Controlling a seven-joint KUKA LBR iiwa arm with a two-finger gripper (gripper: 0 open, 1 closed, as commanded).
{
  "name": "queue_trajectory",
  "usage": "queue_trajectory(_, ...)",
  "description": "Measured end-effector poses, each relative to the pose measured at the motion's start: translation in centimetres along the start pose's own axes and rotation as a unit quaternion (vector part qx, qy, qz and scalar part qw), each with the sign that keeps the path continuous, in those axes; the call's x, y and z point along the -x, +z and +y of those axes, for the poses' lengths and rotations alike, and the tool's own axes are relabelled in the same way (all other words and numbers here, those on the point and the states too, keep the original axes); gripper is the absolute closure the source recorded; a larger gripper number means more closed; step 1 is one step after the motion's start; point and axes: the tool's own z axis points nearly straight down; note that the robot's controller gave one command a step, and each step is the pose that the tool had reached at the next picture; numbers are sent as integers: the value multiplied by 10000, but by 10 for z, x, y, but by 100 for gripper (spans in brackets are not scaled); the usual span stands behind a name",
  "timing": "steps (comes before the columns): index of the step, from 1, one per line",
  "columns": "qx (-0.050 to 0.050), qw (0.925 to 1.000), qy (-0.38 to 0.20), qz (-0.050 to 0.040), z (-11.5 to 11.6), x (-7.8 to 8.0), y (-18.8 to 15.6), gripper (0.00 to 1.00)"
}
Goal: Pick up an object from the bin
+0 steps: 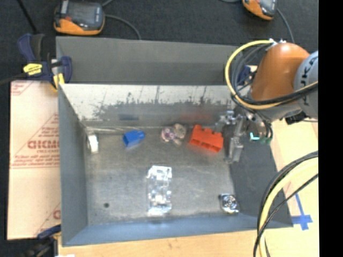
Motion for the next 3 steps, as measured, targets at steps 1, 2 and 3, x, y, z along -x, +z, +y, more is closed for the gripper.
queue_trajectory(1,8,9972,742,-67,12,34,75,0)
queue_trajectory(2,-3,9973,726,-71,11,36,70,100)
queue_trajectory(3,-7,9974,721,-57,11,34,73,0)
